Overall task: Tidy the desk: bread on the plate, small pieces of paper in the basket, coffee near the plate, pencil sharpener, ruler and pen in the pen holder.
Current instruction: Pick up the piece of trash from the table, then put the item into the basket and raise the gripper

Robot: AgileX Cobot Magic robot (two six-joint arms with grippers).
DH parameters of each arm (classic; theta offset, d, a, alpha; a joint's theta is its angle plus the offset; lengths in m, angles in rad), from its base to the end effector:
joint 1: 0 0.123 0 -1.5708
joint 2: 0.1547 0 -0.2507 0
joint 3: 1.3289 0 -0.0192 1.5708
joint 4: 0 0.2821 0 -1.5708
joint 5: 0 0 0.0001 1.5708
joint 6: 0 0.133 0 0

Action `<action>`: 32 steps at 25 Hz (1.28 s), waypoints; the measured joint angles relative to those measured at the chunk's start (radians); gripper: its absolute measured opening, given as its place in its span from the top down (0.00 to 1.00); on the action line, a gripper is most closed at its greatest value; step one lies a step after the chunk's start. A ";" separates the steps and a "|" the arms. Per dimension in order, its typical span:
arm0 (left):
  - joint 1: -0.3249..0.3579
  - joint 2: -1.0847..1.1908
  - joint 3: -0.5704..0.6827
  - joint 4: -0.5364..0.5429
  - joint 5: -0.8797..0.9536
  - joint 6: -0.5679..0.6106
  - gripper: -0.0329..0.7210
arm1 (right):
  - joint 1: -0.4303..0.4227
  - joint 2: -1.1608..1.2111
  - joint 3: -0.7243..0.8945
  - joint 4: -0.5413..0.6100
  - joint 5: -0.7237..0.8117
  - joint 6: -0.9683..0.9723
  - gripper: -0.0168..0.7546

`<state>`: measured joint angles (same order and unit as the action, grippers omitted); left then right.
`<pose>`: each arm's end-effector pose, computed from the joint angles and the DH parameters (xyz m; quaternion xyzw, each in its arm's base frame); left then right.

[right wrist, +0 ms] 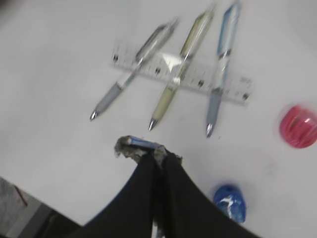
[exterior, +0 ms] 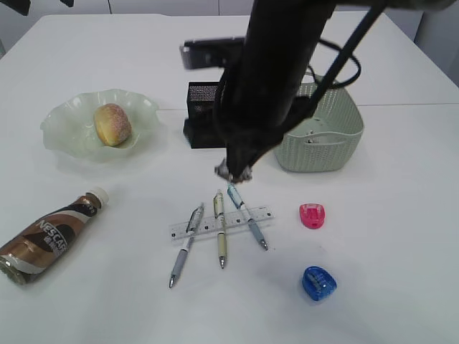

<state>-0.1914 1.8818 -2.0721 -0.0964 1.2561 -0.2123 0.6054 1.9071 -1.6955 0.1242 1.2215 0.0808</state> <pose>0.4420 -0.0981 0.3329 -0.0109 0.9553 -0.1056 0.2759 0.3449 0.2576 0.1994 -0.2431 0.9616 0.0945 0.0852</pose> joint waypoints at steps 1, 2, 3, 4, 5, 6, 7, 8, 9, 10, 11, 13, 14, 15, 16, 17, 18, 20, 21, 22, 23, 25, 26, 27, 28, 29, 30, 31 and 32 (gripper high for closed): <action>0.000 0.000 0.000 0.000 0.000 0.000 0.30 | -0.016 0.000 -0.035 -0.010 0.000 0.002 0.97; 0.000 0.000 0.000 0.000 0.000 0.000 0.30 | -0.041 0.000 -0.082 -0.025 0.001 0.004 0.97; 0.000 0.000 0.000 -0.002 0.000 0.000 0.30 | -0.061 0.000 -0.114 -0.038 0.002 0.009 0.97; 0.000 0.000 0.000 -0.002 0.000 0.000 0.30 | -0.083 0.000 -0.144 -0.048 0.002 0.013 0.97; 0.000 0.000 0.000 -0.004 0.000 0.000 0.30 | -0.118 0.000 -0.175 -0.062 0.004 0.020 0.97; 0.000 0.000 0.000 -0.004 0.000 0.000 0.30 | -0.144 0.000 -0.203 -0.078 0.008 0.024 0.97; 0.000 0.000 0.000 -0.004 0.000 0.000 0.30 | -0.177 0.003 -0.231 -0.091 0.011 0.027 0.97; 0.000 0.000 0.000 -0.006 0.000 0.000 0.30 | -0.210 0.009 -0.257 -0.103 0.014 0.031 0.97; 0.000 0.000 0.000 -0.008 0.000 0.000 0.30 | -0.239 0.017 -0.279 -0.107 0.014 0.031 0.97; 0.000 0.000 0.000 -0.012 0.000 0.000 0.30 | -0.262 0.030 -0.294 -0.111 0.008 0.031 0.97; 0.000 0.000 0.000 -0.017 0.000 0.000 0.30 | -0.287 0.047 -0.308 -0.124 -0.009 0.033 0.97; 0.000 0.000 0.000 -0.025 0.000 0.000 0.30 | -0.315 0.084 -0.325 -0.124 -0.048 0.033 0.97; 0.000 -0.002 0.000 -0.030 0.000 0.000 0.30 | -0.323 0.107 -0.333 -0.137 -0.067 0.033 0.97; 0.000 -0.001 0.000 -0.032 0.000 0.000 0.30 | -0.328 0.127 -0.338 -0.146 -0.082 0.033 0.97; 0.000 -0.001 0.000 -0.034 0.000 0.000 0.30 | -0.333 0.151 -0.338 -0.162 -0.100 0.033 0.97; 0.000 -0.001 0.000 -0.034 0.000 0.000 0.30 | -0.334 0.172 -0.338 -0.177 -0.111 0.033 0.97; 0.000 -0.001 0.000 -0.034 0.000 0.000 0.30 | -0.336 0.197 -0.338 -0.192 -0.122 0.033 0.97; 0.000 -0.001 0.000 -0.034 0.000 0.000 0.30 | -0.340 0.242 -0.338 -0.218 -0.144 0.033 0.97; 0.000 -0.001 0.000 -0.034 0.000 0.000 0.30 | -0.341 0.261 -0.338 -0.228 -0.155 0.033 0.97; 0.000 -0.001 0.000 -0.034 0.000 0.000 0.30 | -0.345 0.278 -0.338 -0.233 -0.166 0.035 0.97; 0.000 -0.001 0.000 -0.034 0.000 0.000 0.30 | -0.349 0.291 -0.339 -0.233 -0.177 0.037 0.96; 0.000 -0.001 0.000 -0.034 0.000 0.000 0.30 | -0.356 0.314 -0.339 -0.233 -0.196 0.037 0.91; 0.000 -0.001 0.000 -0.034 0.000 0.000 0.30 | -0.366 0.325 -0.339 -0.233 -0.207 0.038 0.87; 0.000 -0.001 0.000 -0.034 0.000 0.000 0.30 | -0.371 0.329 -0.339 -0.233 -0.217 0.040 0.80; 0.000 -0.001 0.000 -0.034 0.000 0.000 0.30 | -0.377 0.332 -0.339 -0.233 -0.225 0.040 0.73; 0.000 -0.001 0.000 -0.034 0.000 0.000 0.30 | -0.383 0.337 -0.345 -0.233 -0.233 0.040 0.63; 0.000 -0.001 0.000 -0.034 0.000 0.000 0.30 | -0.390 0.342 -0.352 -0.233 -0.237 0.040 0.52; 0.000 -0.001 0.000 -0.034 0.000 0.000 0.30 | -0.392 0.349 -0.356 -0.233 -0.245 0.044 0.44; 0.000 -0.001 0.000 -0.034 0.000 0.000 0.30 | -0.395 0.355 -0.359 -0.233 -0.245 0.048 0.35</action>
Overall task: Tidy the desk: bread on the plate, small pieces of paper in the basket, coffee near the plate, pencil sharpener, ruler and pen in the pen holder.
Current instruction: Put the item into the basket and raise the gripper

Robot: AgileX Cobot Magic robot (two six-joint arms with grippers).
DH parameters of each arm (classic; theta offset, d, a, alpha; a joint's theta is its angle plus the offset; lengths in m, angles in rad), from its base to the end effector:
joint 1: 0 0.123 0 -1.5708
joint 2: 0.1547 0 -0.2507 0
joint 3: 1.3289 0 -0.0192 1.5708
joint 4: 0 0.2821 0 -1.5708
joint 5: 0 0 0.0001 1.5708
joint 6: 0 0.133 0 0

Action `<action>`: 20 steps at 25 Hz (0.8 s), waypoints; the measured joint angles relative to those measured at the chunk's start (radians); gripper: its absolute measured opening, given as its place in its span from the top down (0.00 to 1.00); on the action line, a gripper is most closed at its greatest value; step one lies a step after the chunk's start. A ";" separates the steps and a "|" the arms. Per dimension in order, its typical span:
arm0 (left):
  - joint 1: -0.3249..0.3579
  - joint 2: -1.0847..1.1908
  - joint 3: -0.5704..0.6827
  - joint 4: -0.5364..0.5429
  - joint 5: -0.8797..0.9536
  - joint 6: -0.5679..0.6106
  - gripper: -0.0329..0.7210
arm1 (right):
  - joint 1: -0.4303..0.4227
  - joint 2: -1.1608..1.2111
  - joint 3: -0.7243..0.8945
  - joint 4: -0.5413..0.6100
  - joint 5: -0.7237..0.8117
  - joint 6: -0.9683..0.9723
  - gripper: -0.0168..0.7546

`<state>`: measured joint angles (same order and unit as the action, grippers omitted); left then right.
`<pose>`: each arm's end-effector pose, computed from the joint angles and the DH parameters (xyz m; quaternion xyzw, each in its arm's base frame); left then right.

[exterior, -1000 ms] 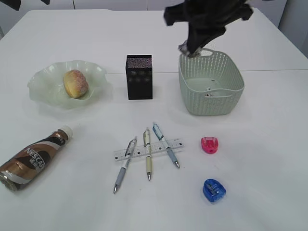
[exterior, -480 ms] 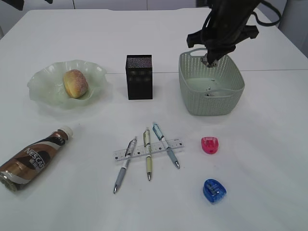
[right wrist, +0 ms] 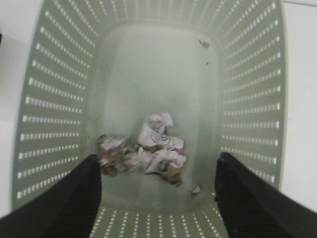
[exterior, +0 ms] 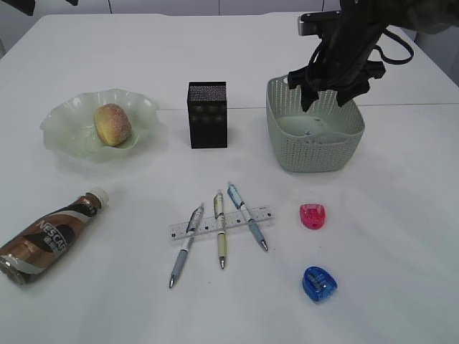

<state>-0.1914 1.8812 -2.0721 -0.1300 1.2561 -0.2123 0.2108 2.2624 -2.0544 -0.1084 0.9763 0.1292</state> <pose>0.4410 -0.1022 0.3336 -0.0112 0.9543 -0.1221 0.2725 0.5215 0.0994 0.1565 -0.0585 0.9691 -0.0104 0.2395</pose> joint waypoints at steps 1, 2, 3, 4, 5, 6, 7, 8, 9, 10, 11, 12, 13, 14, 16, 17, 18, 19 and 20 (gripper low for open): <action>0.000 0.000 0.000 0.000 0.000 0.000 0.30 | -0.001 0.007 0.000 0.000 0.000 0.005 0.28; 0.000 0.000 0.000 0.000 0.000 0.002 0.30 | -0.001 0.015 0.000 0.000 0.002 0.007 0.25; 0.000 0.000 0.000 0.000 0.000 0.004 0.30 | -0.001 0.019 0.000 0.000 0.007 0.007 0.23; 0.000 0.000 0.000 0.000 0.000 0.009 0.30 | -0.001 0.023 0.000 0.000 0.012 0.009 0.23; 0.000 0.000 0.000 0.000 0.000 0.012 0.30 | -0.001 0.024 -0.004 0.004 0.034 0.009 0.23; 0.000 0.000 0.000 0.000 0.000 0.017 0.30 | -0.001 0.026 -0.014 0.012 0.055 0.009 0.24; 0.000 0.000 0.000 0.000 0.000 0.021 0.30 | -0.001 0.026 -0.031 0.025 0.081 0.010 0.25; 0.000 0.000 0.000 0.000 0.000 0.023 0.30 | -0.001 0.026 -0.054 0.038 0.107 0.010 0.27; 0.000 0.000 0.000 0.000 0.000 0.028 0.30 | -0.001 0.026 -0.081 0.052 0.149 0.010 0.29; 0.000 0.000 0.000 0.000 0.000 0.031 0.30 | -0.001 0.026 -0.106 0.065 0.182 0.010 0.30; 0.000 -0.002 0.000 -0.003 0.000 0.033 0.30 | -0.001 0.026 -0.132 0.075 0.211 0.010 0.32; 0.000 -0.004 0.003 -0.005 0.000 0.035 0.30 | -0.001 0.026 -0.167 0.088 0.236 0.010 0.33; 0.000 -0.011 0.012 -0.009 0.000 0.040 0.30 | -0.001 0.026 -0.189 0.101 0.243 0.010 0.34; 0.000 -0.018 0.030 -0.014 0.000 0.046 0.30 | -0.001 0.026 -0.210 0.115 0.248 0.010 0.34; 0.000 -0.036 0.085 -0.017 0.000 0.061 0.30 | -0.001 0.021 -0.223 0.142 0.254 0.010 0.35; 0.000 -0.045 0.123 -0.017 0.000 0.068 0.30 | -0.001 0.013 -0.223 0.154 0.258 0.010 0.35; 0.000 -0.057 0.158 -0.017 0.000 0.073 0.30 | -0.001 0.006 -0.223 0.167 0.260 0.006 0.35; 0.000 -0.068 0.199 -0.017 0.000 0.078 0.30 | -0.001 -0.002 -0.223 0.175 0.264 -0.003 0.35; 0.000 -0.085 0.241 -0.017 0.000 0.090 0.30 | -0.001 -0.014 -0.223 0.179 0.267 -0.008 0.35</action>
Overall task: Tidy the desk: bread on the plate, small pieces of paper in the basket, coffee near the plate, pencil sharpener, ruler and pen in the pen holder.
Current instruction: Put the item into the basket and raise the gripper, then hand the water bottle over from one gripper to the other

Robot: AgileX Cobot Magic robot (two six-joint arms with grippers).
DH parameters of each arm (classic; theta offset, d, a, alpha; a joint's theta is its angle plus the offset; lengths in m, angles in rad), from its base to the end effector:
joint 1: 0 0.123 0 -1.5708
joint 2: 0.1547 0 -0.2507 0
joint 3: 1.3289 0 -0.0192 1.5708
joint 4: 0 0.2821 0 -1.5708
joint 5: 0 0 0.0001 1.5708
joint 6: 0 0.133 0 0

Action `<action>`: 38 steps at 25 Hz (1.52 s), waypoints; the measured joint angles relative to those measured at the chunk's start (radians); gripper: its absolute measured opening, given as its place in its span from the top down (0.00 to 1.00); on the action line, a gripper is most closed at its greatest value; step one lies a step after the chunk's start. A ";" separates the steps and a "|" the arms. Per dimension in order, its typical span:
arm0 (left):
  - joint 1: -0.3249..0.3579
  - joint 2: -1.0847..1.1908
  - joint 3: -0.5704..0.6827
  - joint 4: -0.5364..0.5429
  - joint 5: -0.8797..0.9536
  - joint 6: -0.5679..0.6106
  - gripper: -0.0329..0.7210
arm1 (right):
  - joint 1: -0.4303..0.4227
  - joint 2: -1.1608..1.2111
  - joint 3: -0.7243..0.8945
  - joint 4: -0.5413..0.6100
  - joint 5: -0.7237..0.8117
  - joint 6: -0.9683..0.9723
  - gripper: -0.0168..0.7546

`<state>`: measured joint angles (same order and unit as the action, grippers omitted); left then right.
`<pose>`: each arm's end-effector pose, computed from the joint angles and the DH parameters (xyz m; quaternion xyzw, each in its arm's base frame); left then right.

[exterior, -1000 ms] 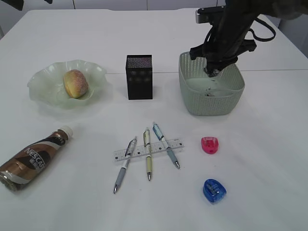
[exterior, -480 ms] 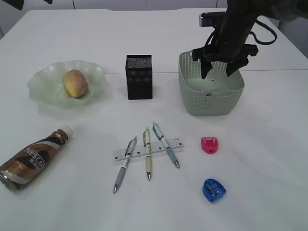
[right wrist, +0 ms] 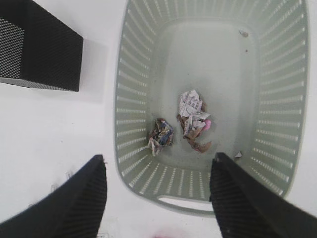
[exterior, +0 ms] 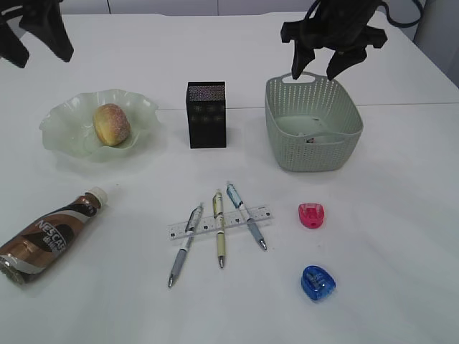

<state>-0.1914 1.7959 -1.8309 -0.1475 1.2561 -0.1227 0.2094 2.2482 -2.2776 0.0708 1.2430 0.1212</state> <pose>0.4153 -0.0994 0.2901 0.0264 0.9733 -0.1062 0.2020 0.5071 0.1169 0.2239 -0.0392 0.9740 0.0710 0.2114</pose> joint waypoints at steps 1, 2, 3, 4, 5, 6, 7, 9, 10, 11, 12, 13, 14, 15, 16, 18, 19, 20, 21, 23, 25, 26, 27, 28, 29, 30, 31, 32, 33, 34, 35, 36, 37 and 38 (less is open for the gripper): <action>0.000 -0.020 0.039 0.000 -0.002 0.007 0.30 | -0.003 -0.015 0.004 0.005 0.000 -0.006 0.36; 0.000 -0.044 0.068 0.007 -0.002 0.015 0.30 | -0.002 -0.038 0.018 0.005 0.000 -0.010 0.36; 0.000 -0.064 0.100 0.015 -0.002 0.027 0.30 | -0.002 -0.060 0.033 0.005 0.000 -0.012 0.36; 0.000 -0.087 0.128 0.026 -0.002 0.038 0.30 | -0.002 -0.088 0.055 0.006 0.000 -0.013 0.36; 0.000 -0.105 0.150 0.041 -0.002 0.049 0.30 | -0.002 -0.116 0.077 0.009 0.000 -0.013 0.36; 0.000 -0.117 0.175 0.051 -0.002 0.056 0.30 | -0.002 -0.145 0.106 0.015 0.001 -0.015 0.36; 0.000 -0.121 0.201 0.064 -0.004 0.069 0.30 | -0.002 -0.170 0.137 0.020 0.002 -0.015 0.36; -0.005 -0.123 0.255 0.079 -0.007 0.099 0.30 | -0.002 -0.225 0.198 0.029 0.009 -0.015 0.36; -0.013 -0.119 0.284 0.091 -0.007 0.112 0.30 | -0.002 -0.247 0.231 0.034 0.009 -0.015 0.36; -0.028 -0.108 0.310 0.112 -0.010 0.123 0.30 | -0.002 -0.274 0.260 0.039 0.009 -0.015 0.36; -0.047 -0.095 0.327 0.135 -0.011 0.128 0.30 | -0.002 -0.293 0.282 0.041 0.009 -0.015 0.36; -0.066 -0.077 0.341 0.156 -0.012 0.130 0.29 | -0.002 -0.313 0.309 0.041 0.009 -0.015 0.36; -0.082 -0.058 0.348 0.181 -0.013 0.134 0.29 | -0.002 -0.327 0.323 0.041 0.009 -0.017 0.36; -0.096 -0.036 0.350 0.203 -0.016 0.136 0.29 | -0.002 -0.343 0.334 0.042 0.009 -0.017 0.36; -0.107 -0.012 0.350 0.217 -0.020 0.136 0.29 | -0.002 -0.352 0.337 0.042 0.009 -0.017 0.36; -0.118 0.035 0.350 0.231 -0.025 0.139 0.28 | -0.002 -0.368 0.338 0.042 0.009 -0.017 0.36; -0.118 0.061 0.350 0.237 -0.027 0.139 0.28 | -0.002 -0.374 0.338 0.042 0.009 -0.017 0.36; -0.118 0.087 0.350 0.241 -0.027 0.139 0.28 | -0.002 -0.378 0.338 0.042 0.009 -0.017 0.36; -0.118 0.109 0.350 0.243 -0.029 0.139 0.28 | -0.002 -0.383 0.340 0.042 0.009 -0.017 0.36; -0.118 0.155 0.350 0.248 -0.032 0.139 0.28 | -0.002 -0.389 0.342 0.043 0.009 -0.017 0.36; -0.118 0.190 0.350 0.250 -0.038 0.141 0.28 | -0.002 -0.391 0.343 0.043 0.009 -0.017 0.36; -0.118 0.207 0.350 0.250 -0.045 0.141 0.28 | -0.002 -0.391 0.343 0.043 0.009 -0.017 0.36; -0.118 0.223 0.350 0.250 -0.050 0.141 0.28 | -0.002 -0.391 0.343 0.043 0.009 -0.017 0.36; -0.118 0.237 0.350 0.250 -0.055 0.141 0.28 | -0.002 -0.391 0.343 0.043 0.009 -0.017 0.36; -0.118 0.249 0.350 0.252 -0.060 0.141 0.28 | -0.002 -0.391 0.343 0.043 0.009 -0.017 0.36; -0.118 0.263 0.350 0.254 -0.066 0.141 0.28 | -0.002 -0.391 0.343 0.043 0.009 -0.017 0.36; -0.118 0.276 0.350 0.257 -0.071 0.141 0.28 | -0.002 -0.391 0.343 0.043 0.009 -0.017 0.36; -0.118 0.284 0.350 0.259 -0.078 0.142 0.28 | -0.002 -0.391 0.343 0.043 0.009 -0.017 0.36; -0.118 0.293 0.350 0.261 -0.085 0.142 0.28 | -0.002 -0.391 0.343 0.043 0.009 -0.017 0.36; -0.118 0.299 0.350 0.261 -0.093 0.142 0.28 | -0.002 -0.391 0.343 0.045 0.009 -0.017 0.36; -0.118 0.304 0.350 0.261 -0.104 0.142 0.28 | -0.002 -0.391 0.343 0.045 0.009 -0.017 0.36; -0.118 0.309 0.350 0.263 -0.111 0.142 0.28 | -0.002 -0.391 0.343 0.045 0.009 -0.017 0.36; -0.118 0.313 0.350 0.263 -0.118 0.142 0.28 | -0.002 -0.393 0.343 0.045 0.009 -0.017 0.36; -0.118 0.320 0.350 0.267 -0.125 0.142 0.28 | -0.002 -0.392 0.343 0.045 0.009 -0.017 0.36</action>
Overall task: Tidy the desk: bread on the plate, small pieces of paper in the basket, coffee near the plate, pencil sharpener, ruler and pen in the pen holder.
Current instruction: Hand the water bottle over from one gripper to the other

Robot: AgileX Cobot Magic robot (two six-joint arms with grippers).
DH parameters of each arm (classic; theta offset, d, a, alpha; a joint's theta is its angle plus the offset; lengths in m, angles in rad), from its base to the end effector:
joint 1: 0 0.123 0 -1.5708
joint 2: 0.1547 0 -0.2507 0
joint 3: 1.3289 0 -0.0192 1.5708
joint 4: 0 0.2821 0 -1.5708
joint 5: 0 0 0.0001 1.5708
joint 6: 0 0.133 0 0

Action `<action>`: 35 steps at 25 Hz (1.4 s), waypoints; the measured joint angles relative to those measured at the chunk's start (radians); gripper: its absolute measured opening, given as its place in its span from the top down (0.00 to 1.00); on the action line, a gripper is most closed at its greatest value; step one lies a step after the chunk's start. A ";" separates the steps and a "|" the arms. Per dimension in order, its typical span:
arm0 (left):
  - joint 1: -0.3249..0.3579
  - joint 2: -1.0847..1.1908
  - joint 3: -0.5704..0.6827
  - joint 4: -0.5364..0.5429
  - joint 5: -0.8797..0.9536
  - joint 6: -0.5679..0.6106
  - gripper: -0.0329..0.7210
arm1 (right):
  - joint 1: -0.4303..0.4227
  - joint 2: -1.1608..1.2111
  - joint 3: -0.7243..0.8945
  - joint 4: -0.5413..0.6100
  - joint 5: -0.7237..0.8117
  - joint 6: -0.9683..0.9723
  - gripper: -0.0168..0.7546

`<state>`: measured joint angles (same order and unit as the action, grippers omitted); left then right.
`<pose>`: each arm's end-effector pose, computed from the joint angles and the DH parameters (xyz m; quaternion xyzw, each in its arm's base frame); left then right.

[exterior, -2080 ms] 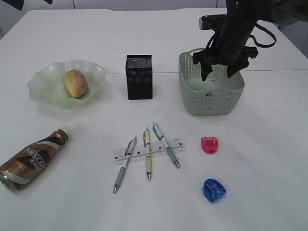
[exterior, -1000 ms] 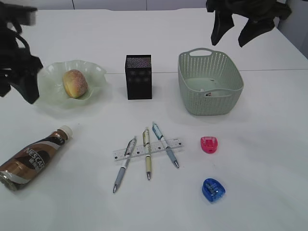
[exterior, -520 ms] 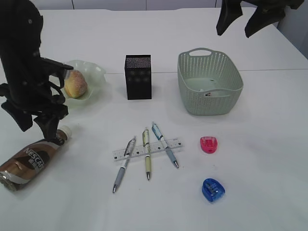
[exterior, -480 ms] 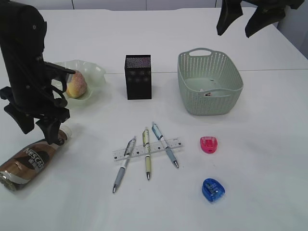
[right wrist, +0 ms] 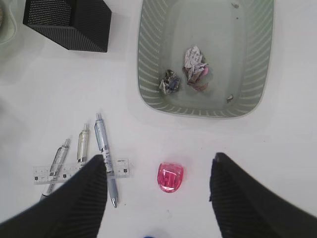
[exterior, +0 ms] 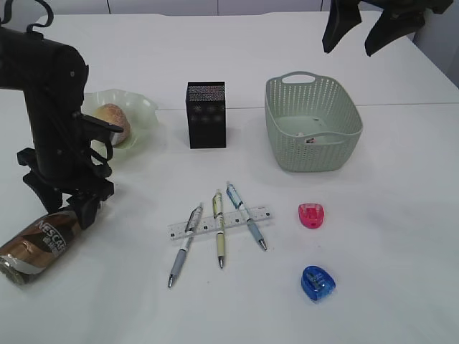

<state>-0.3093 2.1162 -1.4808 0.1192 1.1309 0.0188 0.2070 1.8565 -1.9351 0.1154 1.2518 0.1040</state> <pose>0.3837 -0.1076 0.0526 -0.1907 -0.9788 -0.0597 0.0459 0.4312 0.1054 0.2984 -0.0455 0.9681 0.0939 0.2278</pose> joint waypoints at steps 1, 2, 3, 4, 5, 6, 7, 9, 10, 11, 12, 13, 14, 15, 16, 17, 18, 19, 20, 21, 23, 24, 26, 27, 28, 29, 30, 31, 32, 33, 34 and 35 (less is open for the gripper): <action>0.000 0.010 0.000 0.003 -0.004 0.000 0.28 | 0.000 0.000 0.000 0.000 0.000 0.000 0.36; 0.000 0.018 0.000 0.011 -0.004 0.000 0.28 | 0.000 0.000 0.000 0.000 0.000 0.000 0.36; 0.000 0.027 0.000 0.017 -0.005 0.000 0.28 | 0.000 0.000 0.000 0.000 0.000 0.000 0.36; 0.000 0.037 0.000 0.023 -0.005 0.000 0.28 | 0.000 0.000 0.000 0.000 0.000 0.000 0.36; 0.000 0.046 0.000 0.026 -0.007 0.000 0.28 | 0.000 0.000 0.000 0.000 0.000 -0.001 0.36; 0.000 0.053 0.000 0.028 -0.007 0.000 0.28 | 0.000 0.000 0.000 0.000 0.000 -0.001 0.36; 0.000 0.057 0.000 0.031 -0.008 0.000 0.28 | 0.000 0.000 0.000 0.000 0.000 -0.002 0.36; 0.000 0.063 0.000 0.033 -0.010 0.000 0.29 | 0.000 0.000 0.000 0.000 0.000 -0.002 0.36; 0.000 0.065 0.000 0.035 -0.012 0.002 0.30 | 0.000 0.000 0.000 0.000 0.000 -0.003 0.36; 0.000 0.067 0.000 0.035 -0.012 0.002 0.33 | 0.000 0.000 0.000 0.000 0.000 -0.003 0.36; 0.000 0.067 0.000 0.036 -0.012 0.002 0.38 | 0.000 0.000 0.000 0.000 0.000 -0.003 0.36; 0.000 0.067 0.000 0.036 -0.012 0.002 0.44 | 0.000 0.000 0.000 0.000 0.000 -0.005 0.36; 0.000 0.067 0.000 0.036 -0.010 0.002 0.50 | 0.000 0.000 0.000 0.000 0.000 -0.005 0.36; 0.000 0.067 0.000 0.036 -0.006 0.002 0.55 | 0.000 0.000 0.000 0.000 0.000 -0.005 0.36; 0.000 0.067 0.000 0.036 -0.004 0.002 0.58 | 0.000 0.000 0.000 0.000 0.000 -0.005 0.36; 0.000 0.067 0.000 0.036 0.001 0.002 0.59 | 0.000 0.000 0.000 0.000 0.000 -0.007 0.36; 0.000 0.067 0.000 0.036 0.006 0.002 0.60 | 0.000 0.000 0.000 0.000 0.000 -0.007 0.36; 0.000 0.067 0.000 0.036 0.014 0.002 0.60 | 0.000 0.000 0.000 0.000 0.000 -0.007 0.36; 0.000 0.067 0.000 0.036 0.021 0.002 0.60 | 0.000 0.000 0.000 0.000 0.000 -0.008 0.36; 0.000 0.067 0.000 0.032 0.028 0.002 0.60 | 0.000 0.000 0.000 0.000 0.000 -0.008 0.36; 0.000 0.061 0.000 0.027 0.030 0.002 0.61 | 0.000 0.000 0.000 0.000 0.000 -0.008 0.36; 0.000 0.049 0.000 0.022 0.030 0.002 0.61 | 0.000 0.000 0.000 0.000 0.000 -0.008 0.36; 0.000 0.003 0.000 0.018 0.036 -0.007 0.61 | 0.000 0.000 0.000 0.000 0.000 -0.008 0.36; 0.005 -0.023 0.000 0.015 0.039 -0.012 0.61 | 0.000 0.000 0.000 0.000 0.000 -0.008 0.36; 0.012 -0.057 0.000 0.005 0.044 -0.019 0.61 | 0.000 0.000 0.000 0.000 0.000 -0.008 0.36; 0.018 -0.093 0.003 -0.013 0.044 -0.019 0.61 | 0.000 0.000 0.000 -0.002 0.000 -0.008 0.36; 0.030 -0.129 0.007 -0.030 0.042 -0.019 0.61 | 0.000 0.000 0.000 -0.006 0.000 -0.010 0.36; 0.042 -0.161 0.018 -0.049 0.036 -0.019 0.61 | 0.000 0.000 0.000 -0.014 0.000 -0.010 0.36; 0.052 -0.200 0.038 -0.067 0.018 -0.024 0.61 | 0.000 0.000 0.000 -0.023 0.000 -0.010 0.36; 0.063 -0.244 0.061 -0.083 -0.009 -0.026 0.61 | 0.000 0.000 0.000 -0.031 0.000 -0.012 0.36; 0.075 -0.290 0.102 -0.091 -0.050 -0.026 0.61 | 0.000 0.000 0.000 -0.038 0.000 -0.014 0.36; 0.081 -0.333 0.139 -0.093 -0.093 -0.026 0.61 | 0.000 0.000 0.000 -0.046 0.000 -0.014 0.36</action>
<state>-0.2284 1.7829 -1.3419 0.0259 1.0381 -0.0067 0.2070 1.8565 -1.9351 0.0696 1.2518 0.0899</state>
